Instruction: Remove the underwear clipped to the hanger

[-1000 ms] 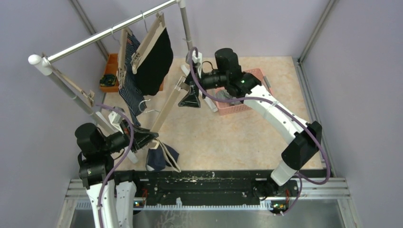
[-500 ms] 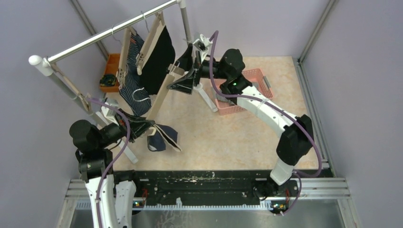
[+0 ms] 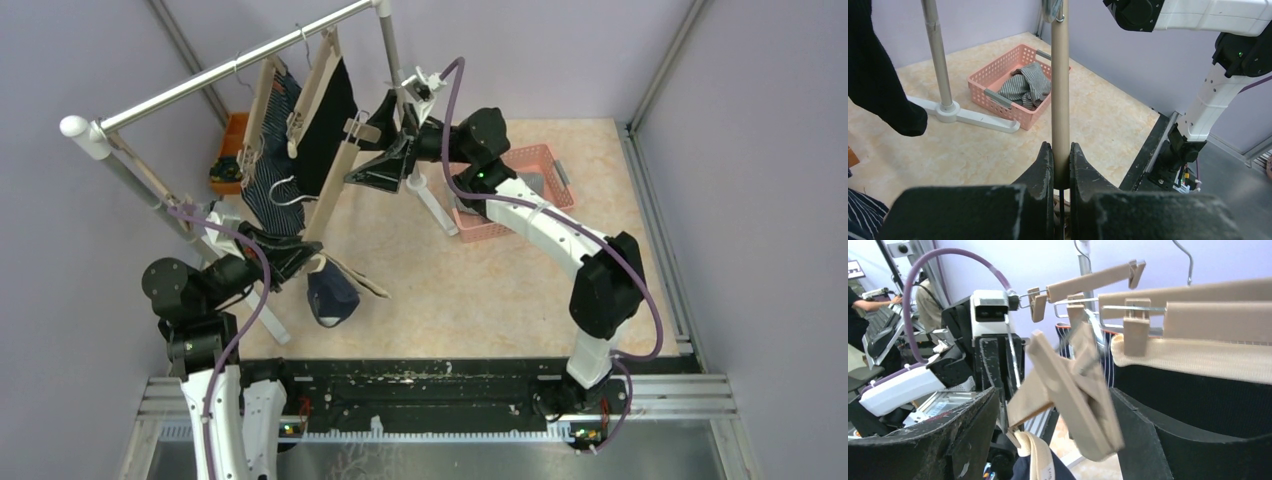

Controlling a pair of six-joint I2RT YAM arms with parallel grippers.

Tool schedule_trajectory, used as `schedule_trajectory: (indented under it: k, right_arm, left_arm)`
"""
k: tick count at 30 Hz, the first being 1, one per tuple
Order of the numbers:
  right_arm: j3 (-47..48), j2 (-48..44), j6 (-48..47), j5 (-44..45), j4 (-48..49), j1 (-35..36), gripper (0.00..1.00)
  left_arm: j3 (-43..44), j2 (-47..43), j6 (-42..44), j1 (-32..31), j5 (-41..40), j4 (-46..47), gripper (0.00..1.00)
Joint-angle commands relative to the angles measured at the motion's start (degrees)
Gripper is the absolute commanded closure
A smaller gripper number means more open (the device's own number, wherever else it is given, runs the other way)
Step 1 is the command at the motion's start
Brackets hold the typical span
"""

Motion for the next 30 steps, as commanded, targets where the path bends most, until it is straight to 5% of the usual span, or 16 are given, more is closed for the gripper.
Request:
schedule_trajectory:
  k: [1, 9, 14, 26, 30]
  right_arm:
    - [4.7, 1.3, 3.6, -1.6, 6.8, 1.3, 0.23]
    - [5.6, 2.1, 1.9, -1.7, 4.9, 3.1, 0.55]
    - [7.2, 2.9, 2.1, -1.7, 4.0, 3.3, 0.99]
    - [7.2, 2.9, 1.8, -0.6, 4.8, 3.6, 1.00]
    - [7.0, 3.0, 1.9, -0.1, 5.5, 3.6, 1.00]
  left_arm:
    - [-0.3, 0.7, -0.4, 0.2, -1.0, 4.4, 1.00]
    - [-2.2, 0.7, -2.9, 0.2, -2.5, 9.6, 1.00]
    - [-3.6, 0.8, -5.3, 0.2, -2.8, 13.7, 1.00]
    - [-4.8, 1.4, -5.6, 0.2, -3.6, 14.6, 1.00]
    - [-5.0, 1.6, -6.5, 0.1, -4.3, 16.3, 0.89]
